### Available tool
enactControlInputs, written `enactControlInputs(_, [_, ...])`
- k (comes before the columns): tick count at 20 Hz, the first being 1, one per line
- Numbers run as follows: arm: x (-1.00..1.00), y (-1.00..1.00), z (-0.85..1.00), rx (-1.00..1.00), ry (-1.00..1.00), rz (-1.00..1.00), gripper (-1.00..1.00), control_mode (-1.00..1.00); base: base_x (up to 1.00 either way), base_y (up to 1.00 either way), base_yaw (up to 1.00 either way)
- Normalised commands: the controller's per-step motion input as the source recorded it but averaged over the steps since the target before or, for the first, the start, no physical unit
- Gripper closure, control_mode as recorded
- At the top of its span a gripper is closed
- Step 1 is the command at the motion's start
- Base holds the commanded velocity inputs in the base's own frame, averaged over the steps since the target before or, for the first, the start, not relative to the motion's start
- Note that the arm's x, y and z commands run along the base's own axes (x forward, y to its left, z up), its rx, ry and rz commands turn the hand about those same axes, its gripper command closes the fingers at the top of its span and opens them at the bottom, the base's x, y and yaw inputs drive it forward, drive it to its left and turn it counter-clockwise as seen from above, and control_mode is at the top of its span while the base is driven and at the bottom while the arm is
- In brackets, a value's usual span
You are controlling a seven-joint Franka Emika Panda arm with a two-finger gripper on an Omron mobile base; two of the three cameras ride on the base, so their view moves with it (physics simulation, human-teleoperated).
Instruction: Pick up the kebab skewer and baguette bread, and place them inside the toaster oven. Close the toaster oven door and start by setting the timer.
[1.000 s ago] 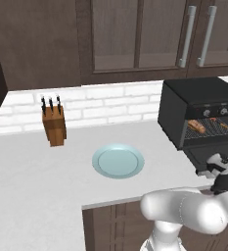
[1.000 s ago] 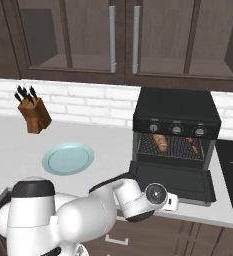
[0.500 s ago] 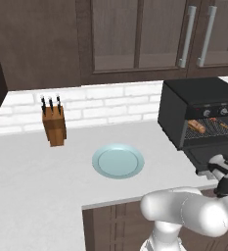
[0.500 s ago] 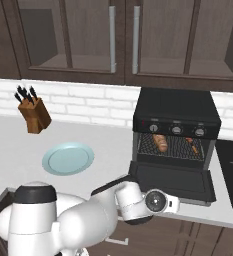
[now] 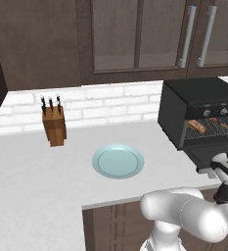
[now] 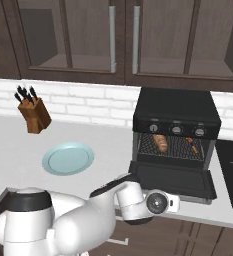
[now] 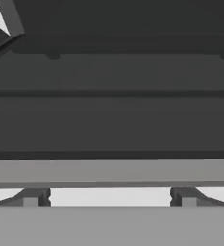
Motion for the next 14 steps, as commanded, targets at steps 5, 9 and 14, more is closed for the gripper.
enactControlInputs(5, [0.37,0.0,0.5,0.03,-0.04,-0.01,-1.0,-1.0,0.0,0.0,0.0])
enactControlInputs(9, [0.42,0.0,0.59,0.04,-0.01,-0.01,-1.0,-1.0,0.0,0.0,0.0])
enactControlInputs(14, [0.5,0.0,0.69,0.05,0.0,0.0,-1.0,-1.0,0.0,0.0,0.0])
